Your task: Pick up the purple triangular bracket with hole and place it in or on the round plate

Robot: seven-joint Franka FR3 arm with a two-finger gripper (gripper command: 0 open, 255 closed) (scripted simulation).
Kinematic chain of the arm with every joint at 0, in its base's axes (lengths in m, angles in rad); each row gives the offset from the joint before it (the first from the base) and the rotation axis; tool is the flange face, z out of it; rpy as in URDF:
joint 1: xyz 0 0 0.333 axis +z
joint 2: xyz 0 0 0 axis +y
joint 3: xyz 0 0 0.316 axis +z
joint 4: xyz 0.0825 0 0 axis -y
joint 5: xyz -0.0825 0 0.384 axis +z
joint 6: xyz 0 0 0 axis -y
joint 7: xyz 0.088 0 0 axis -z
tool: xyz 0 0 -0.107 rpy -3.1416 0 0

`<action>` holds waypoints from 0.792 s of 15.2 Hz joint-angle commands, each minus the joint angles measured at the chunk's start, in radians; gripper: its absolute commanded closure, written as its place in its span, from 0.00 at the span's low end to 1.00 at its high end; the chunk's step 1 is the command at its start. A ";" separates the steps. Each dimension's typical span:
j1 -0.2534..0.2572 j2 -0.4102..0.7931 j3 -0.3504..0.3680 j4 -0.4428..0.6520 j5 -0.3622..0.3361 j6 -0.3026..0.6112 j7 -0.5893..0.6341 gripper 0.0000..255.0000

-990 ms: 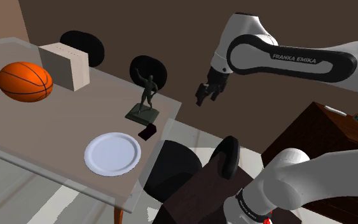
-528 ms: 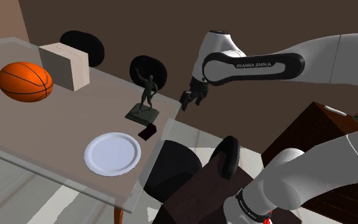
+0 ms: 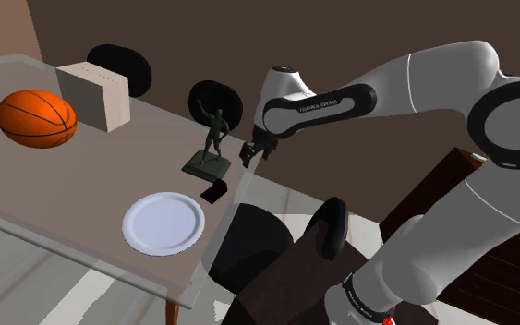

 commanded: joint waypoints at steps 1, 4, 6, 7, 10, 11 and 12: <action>0.000 0.084 0.001 0.034 -0.008 0.050 0.005 0.00; 0.003 0.200 0.001 0.100 -0.018 0.100 0.010 0.00; 0.005 0.278 0.001 0.150 -0.025 0.128 0.013 0.00; 0.007 0.317 0.001 0.177 -0.028 0.139 0.014 0.00; 0.012 0.434 -0.001 0.266 -0.037 0.168 0.017 0.00; 0.013 0.474 -0.001 0.298 -0.039 0.174 0.017 0.00; 0.015 0.513 -0.002 0.331 -0.041 0.180 0.018 0.00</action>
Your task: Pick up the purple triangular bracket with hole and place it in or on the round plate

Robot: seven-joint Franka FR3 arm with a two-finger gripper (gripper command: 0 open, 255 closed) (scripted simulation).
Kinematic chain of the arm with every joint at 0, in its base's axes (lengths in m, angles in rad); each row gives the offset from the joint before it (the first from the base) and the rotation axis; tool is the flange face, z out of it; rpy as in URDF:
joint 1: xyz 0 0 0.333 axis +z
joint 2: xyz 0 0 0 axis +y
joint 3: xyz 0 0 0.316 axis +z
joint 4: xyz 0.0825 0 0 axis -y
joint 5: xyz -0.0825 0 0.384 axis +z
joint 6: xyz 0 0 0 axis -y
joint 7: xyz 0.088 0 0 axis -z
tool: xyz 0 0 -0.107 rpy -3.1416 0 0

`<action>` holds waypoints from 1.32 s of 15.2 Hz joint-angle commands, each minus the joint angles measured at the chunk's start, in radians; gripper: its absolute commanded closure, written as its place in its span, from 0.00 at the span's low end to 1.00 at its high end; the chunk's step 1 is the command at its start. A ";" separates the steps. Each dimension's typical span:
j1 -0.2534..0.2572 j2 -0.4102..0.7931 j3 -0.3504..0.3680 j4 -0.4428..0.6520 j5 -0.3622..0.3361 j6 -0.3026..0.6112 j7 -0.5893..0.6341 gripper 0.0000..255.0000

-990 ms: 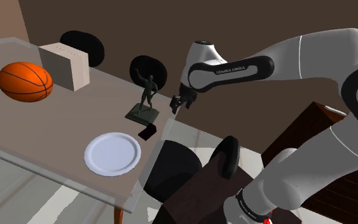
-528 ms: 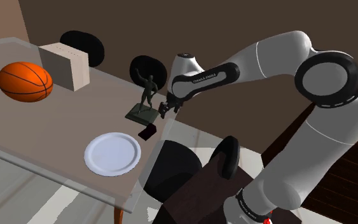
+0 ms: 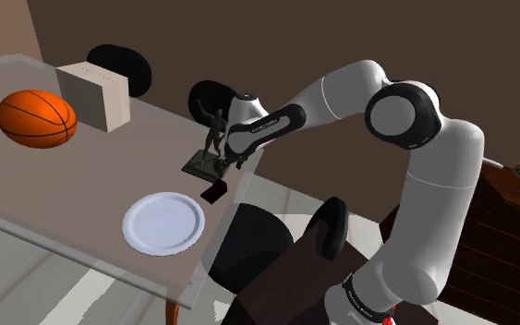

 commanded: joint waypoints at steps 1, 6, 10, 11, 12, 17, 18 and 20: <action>0.005 0.085 -0.001 0.078 -0.004 0.007 0.001 0.00; 0.011 0.236 -0.003 0.216 -0.009 0.020 -0.001 0.00; 0.011 0.280 -0.007 0.228 -0.013 0.052 0.002 0.00; 0.011 0.291 -0.007 0.232 -0.014 0.059 0.002 0.00; 0.011 0.302 -0.008 0.235 -0.015 0.067 0.002 0.00; 0.011 0.309 -0.009 0.238 -0.015 0.071 0.003 0.00; 0.011 0.309 -0.009 0.238 -0.015 0.071 0.003 0.00; 0.011 0.309 -0.009 0.238 -0.015 0.071 0.003 0.00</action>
